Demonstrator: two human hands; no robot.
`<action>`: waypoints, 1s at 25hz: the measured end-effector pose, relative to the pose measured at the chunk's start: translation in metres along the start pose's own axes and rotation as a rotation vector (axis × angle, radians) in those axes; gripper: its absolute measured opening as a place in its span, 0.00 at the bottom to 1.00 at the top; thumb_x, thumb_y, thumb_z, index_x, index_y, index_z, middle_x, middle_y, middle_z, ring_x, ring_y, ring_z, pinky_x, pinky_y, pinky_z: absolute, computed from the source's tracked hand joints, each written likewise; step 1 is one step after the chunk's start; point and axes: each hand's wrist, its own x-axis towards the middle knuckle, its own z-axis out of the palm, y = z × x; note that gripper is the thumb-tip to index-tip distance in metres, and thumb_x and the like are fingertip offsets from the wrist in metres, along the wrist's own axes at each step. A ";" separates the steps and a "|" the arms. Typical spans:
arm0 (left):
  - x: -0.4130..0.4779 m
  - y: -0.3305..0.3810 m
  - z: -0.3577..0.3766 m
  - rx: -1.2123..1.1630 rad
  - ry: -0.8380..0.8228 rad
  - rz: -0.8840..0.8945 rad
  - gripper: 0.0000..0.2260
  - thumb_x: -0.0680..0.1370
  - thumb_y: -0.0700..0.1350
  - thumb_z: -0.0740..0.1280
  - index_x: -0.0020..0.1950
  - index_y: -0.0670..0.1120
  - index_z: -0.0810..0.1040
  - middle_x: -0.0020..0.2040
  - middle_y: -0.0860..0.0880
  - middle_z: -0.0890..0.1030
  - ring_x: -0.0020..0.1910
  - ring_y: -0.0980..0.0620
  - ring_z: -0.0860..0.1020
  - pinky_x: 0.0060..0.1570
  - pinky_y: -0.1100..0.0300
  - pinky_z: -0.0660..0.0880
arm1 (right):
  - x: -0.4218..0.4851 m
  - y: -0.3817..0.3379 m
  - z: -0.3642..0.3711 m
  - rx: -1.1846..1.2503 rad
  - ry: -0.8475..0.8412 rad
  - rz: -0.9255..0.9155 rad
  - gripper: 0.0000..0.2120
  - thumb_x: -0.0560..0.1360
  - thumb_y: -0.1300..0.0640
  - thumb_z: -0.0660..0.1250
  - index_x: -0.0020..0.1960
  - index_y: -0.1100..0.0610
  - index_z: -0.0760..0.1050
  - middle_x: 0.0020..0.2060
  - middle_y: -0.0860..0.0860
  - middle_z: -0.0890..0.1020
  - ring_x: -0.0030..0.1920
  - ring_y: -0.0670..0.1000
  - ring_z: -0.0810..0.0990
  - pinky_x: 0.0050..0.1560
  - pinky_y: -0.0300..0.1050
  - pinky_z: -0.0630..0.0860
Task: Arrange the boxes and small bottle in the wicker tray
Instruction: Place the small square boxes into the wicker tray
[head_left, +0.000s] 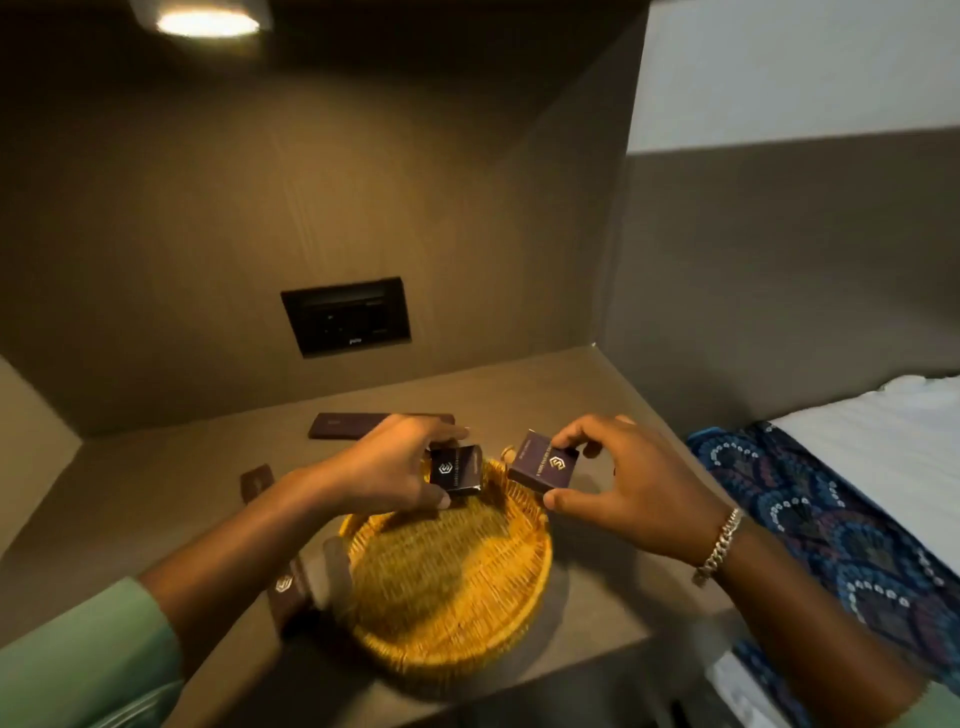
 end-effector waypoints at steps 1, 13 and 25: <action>-0.009 -0.003 0.008 0.026 -0.040 0.009 0.32 0.67 0.48 0.75 0.69 0.52 0.69 0.64 0.52 0.75 0.62 0.53 0.72 0.60 0.56 0.72 | -0.011 -0.012 0.008 0.009 -0.027 -0.010 0.23 0.61 0.34 0.69 0.52 0.43 0.73 0.46 0.38 0.77 0.48 0.39 0.71 0.42 0.38 0.69; -0.032 -0.008 0.046 0.113 -0.177 0.137 0.42 0.69 0.32 0.71 0.73 0.61 0.56 0.66 0.51 0.75 0.65 0.51 0.73 0.46 0.64 0.78 | -0.051 -0.058 0.069 -0.184 -0.138 0.064 0.18 0.67 0.35 0.66 0.46 0.48 0.75 0.47 0.46 0.81 0.49 0.47 0.68 0.43 0.46 0.65; -0.039 -0.006 0.039 0.034 -0.096 0.015 0.39 0.71 0.35 0.69 0.72 0.63 0.56 0.69 0.52 0.69 0.62 0.57 0.65 0.43 0.68 0.67 | -0.028 -0.054 0.055 -0.184 -0.198 -0.032 0.13 0.69 0.38 0.65 0.43 0.46 0.77 0.41 0.42 0.79 0.46 0.44 0.72 0.46 0.46 0.70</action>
